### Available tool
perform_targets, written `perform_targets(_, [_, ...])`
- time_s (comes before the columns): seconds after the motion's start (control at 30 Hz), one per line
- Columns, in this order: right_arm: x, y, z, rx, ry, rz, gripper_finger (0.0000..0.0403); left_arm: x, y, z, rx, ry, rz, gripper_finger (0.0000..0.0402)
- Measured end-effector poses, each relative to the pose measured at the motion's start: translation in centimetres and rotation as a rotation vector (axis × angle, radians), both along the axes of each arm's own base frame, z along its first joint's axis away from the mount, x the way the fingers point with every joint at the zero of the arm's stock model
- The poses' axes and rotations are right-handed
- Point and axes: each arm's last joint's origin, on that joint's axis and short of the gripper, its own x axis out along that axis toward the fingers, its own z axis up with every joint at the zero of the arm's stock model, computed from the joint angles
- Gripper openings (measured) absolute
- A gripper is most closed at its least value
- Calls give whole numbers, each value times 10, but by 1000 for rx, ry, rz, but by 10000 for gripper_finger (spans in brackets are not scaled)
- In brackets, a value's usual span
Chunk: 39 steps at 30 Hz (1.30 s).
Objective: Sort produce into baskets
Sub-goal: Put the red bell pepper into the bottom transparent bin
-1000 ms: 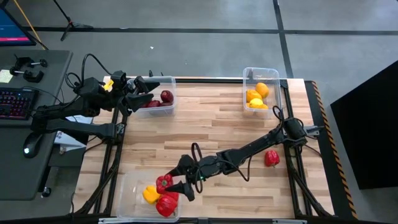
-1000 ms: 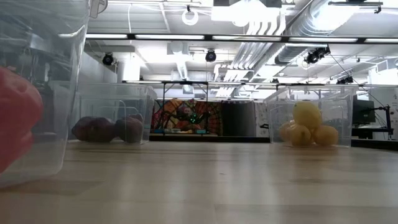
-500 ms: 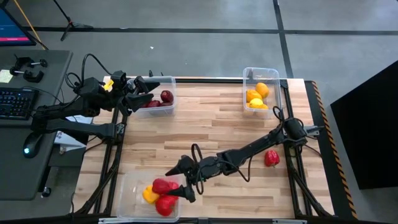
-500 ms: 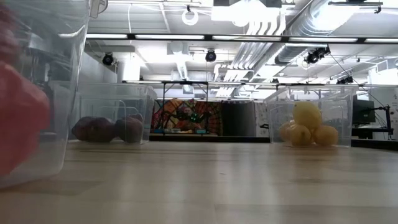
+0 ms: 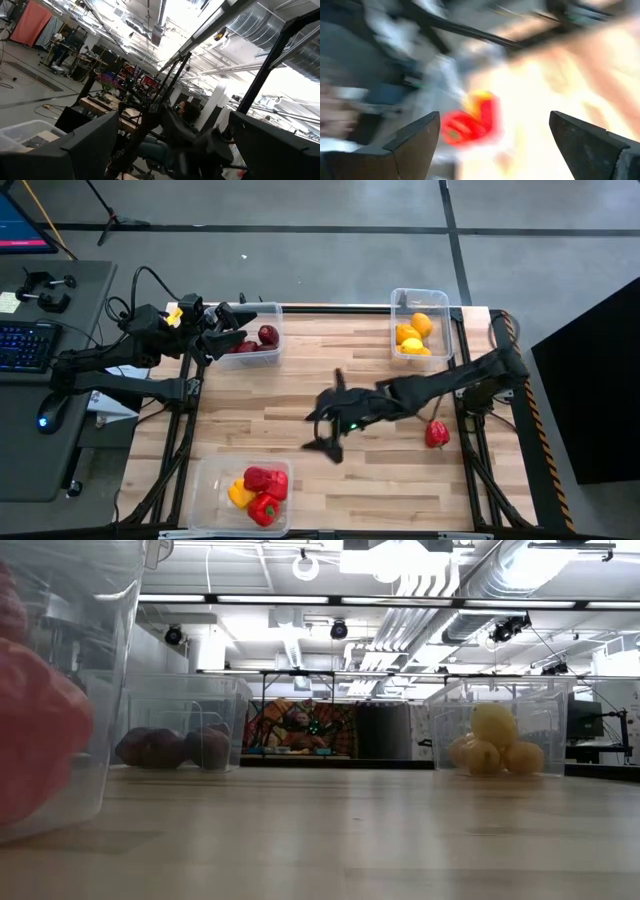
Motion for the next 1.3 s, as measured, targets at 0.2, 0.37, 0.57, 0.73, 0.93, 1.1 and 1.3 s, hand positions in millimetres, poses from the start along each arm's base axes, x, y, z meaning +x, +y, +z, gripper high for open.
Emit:
perform_targets(0.2, [-55,-20,-7,-195,418,-300,362,0,0,0,1,1,1,365])
perform_targets(0.37, [-97,-16,-34,-329,771,-439,362,0,0,0,7,1,9,365])
perform_targets(0.57, [-144,-11,-92,-378,1167,-602,362,0,0,0,13,1,11,365])
perform_targets(0.73, [-190,-13,-136,-177,1428,-717,362,0,0,0,24,2,17,365])
perform_targets(0.93, [-225,-14,-148,86,1325,-863,362,0,0,0,24,2,17,365])
perform_targets(1.1, [-242,-19,-151,176,1246,-1017,362,0,0,0,24,2,17,365])
perform_targets(1.3, [-242,-21,-174,302,1155,-1077,362,0,0,0,24,2,17,365])
